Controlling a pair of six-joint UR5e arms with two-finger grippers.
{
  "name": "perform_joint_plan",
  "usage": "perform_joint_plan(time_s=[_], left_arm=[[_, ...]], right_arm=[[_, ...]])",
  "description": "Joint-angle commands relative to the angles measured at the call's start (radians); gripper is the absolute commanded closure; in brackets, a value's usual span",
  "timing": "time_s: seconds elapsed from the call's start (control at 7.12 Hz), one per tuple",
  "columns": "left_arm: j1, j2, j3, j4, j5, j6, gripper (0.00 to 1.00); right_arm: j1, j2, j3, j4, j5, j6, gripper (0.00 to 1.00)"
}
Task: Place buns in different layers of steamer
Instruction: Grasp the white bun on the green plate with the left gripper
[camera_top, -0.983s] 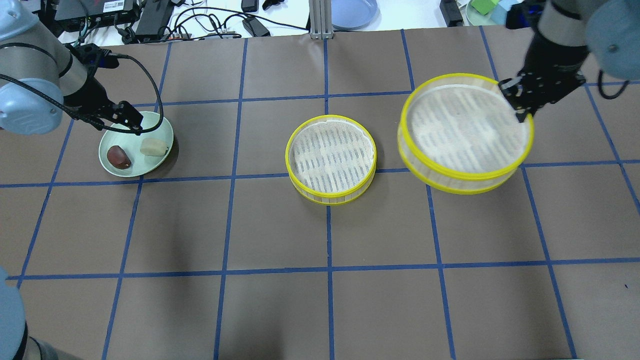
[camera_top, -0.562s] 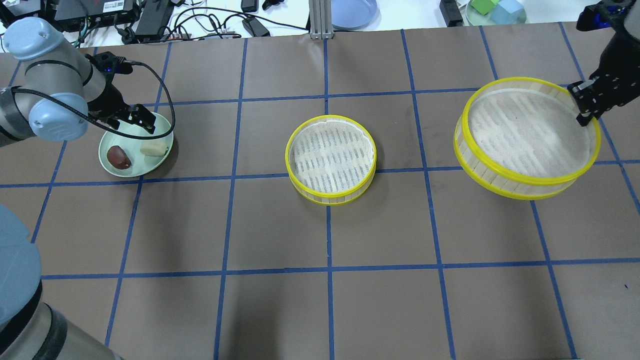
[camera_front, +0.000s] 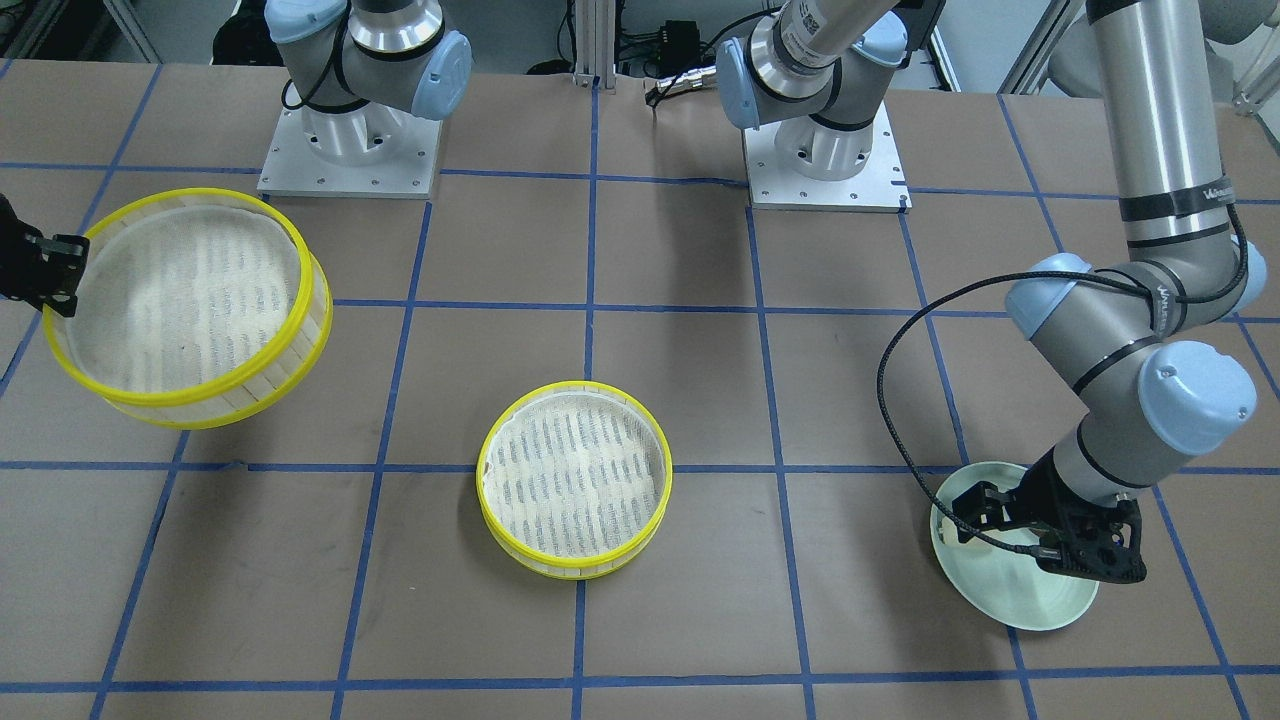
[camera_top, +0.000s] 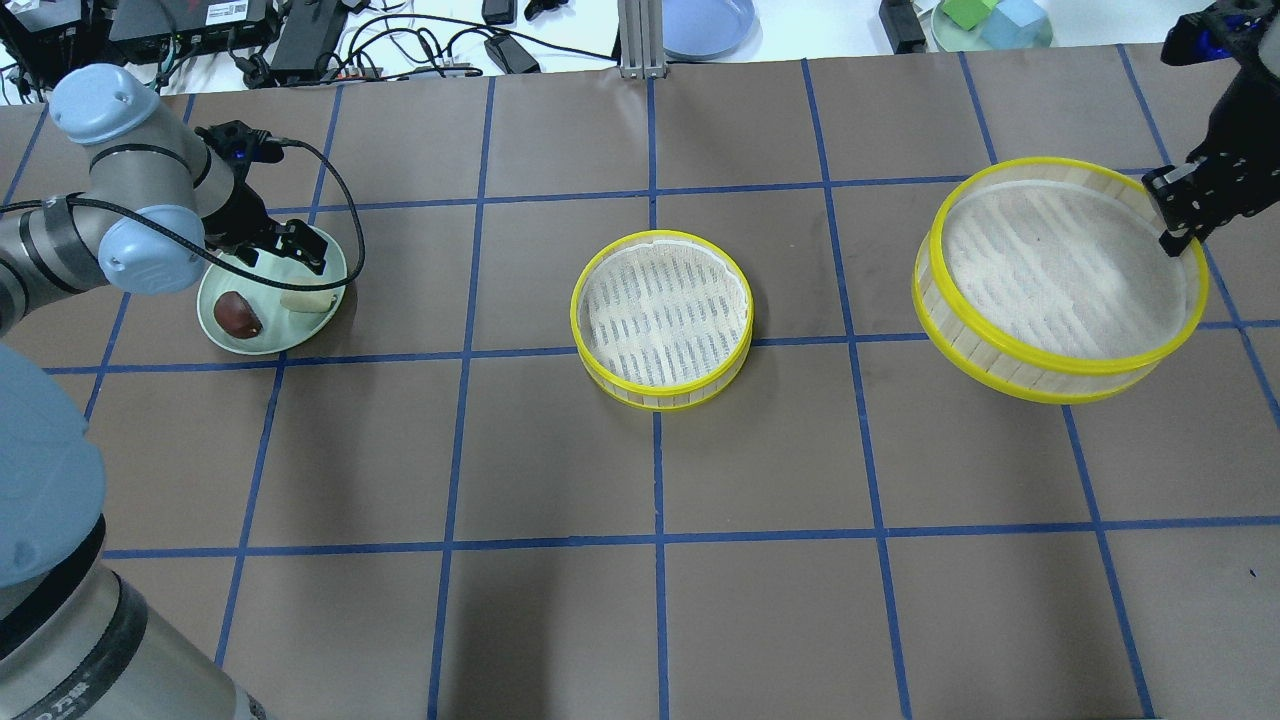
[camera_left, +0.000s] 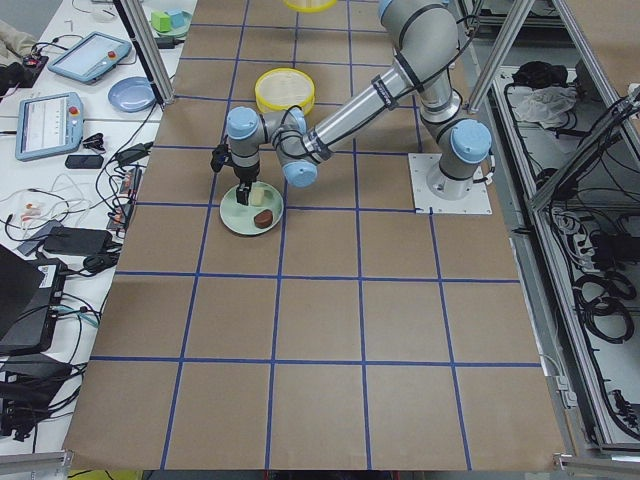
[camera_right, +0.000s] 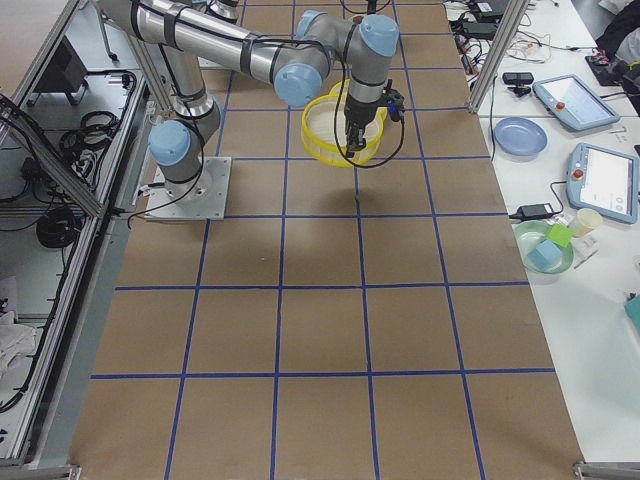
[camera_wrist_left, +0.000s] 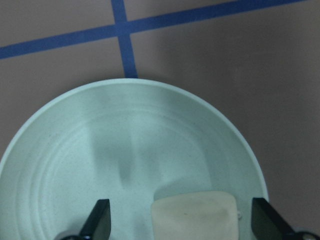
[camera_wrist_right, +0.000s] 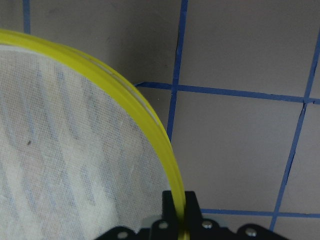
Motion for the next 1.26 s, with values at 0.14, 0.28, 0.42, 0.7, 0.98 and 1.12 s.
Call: perform_joint_plan(time_s=[0.14, 0.28, 0.42, 0.7, 0.98, 1.12], left_arm=[[0.000, -0.003, 0.002, -0.040, 0.003, 0.007, 0.73], [0.000, -0.004, -0.001, -0.049, 0.001, 0.010, 1.00], [0.000, 0.002, 0.000, -0.061, 0.003, 0.011, 1.00], [-0.002, 0.016, 0.007, -0.065, 0.001, 0.011, 1.00], [-0.008, 0.049, 0.013, -0.080, 0.000, 0.005, 1.00], [-0.009, 0.063, 0.014, -0.080, 0.000, 0.004, 1.00]], right_arm=[[0.001, -0.006, 0.005, 0.007, 0.019, 0.004, 1.00], [0.001, -0.003, 0.013, 0.013, 0.017, 0.004, 1.00], [0.000, -0.006, 0.031, 0.017, 0.017, 0.006, 1.00], [0.001, -0.015, 0.022, -0.012, 0.055, 0.006, 1.00], [0.001, -0.034, 0.016, -0.048, 0.069, 0.004, 1.00], [0.003, -0.034, 0.016, -0.065, 0.069, 0.007, 1.00]])
